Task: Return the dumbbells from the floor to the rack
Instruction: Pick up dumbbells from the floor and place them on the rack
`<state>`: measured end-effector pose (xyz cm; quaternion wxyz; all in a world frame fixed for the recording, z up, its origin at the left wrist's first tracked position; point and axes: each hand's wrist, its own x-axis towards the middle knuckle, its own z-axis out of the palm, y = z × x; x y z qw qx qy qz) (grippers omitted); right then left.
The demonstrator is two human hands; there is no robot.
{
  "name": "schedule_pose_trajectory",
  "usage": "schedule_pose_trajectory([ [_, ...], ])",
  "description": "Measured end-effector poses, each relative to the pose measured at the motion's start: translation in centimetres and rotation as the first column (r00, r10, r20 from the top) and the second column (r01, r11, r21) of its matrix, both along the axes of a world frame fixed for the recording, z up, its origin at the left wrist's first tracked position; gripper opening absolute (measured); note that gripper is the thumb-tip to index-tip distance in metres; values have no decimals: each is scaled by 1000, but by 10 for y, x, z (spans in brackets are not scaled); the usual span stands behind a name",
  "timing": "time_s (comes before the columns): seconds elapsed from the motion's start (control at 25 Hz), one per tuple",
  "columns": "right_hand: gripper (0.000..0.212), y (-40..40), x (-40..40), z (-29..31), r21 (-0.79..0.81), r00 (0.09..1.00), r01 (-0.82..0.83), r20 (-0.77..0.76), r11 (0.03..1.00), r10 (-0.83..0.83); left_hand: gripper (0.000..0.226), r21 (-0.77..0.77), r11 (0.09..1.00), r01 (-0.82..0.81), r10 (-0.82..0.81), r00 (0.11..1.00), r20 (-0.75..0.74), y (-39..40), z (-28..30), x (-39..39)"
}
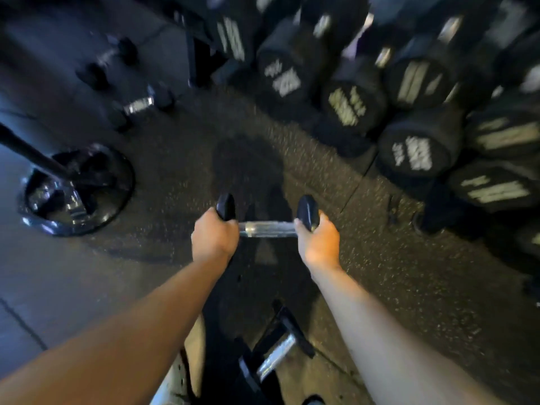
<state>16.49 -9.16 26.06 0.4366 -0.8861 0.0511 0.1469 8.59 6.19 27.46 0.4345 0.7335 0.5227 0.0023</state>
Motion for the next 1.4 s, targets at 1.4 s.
schedule_pose_trajectory([
  [1.4,28,408,387,530,345,865,-244,500,906,43,13,22,949,-314,219,708,671,373,533,357],
])
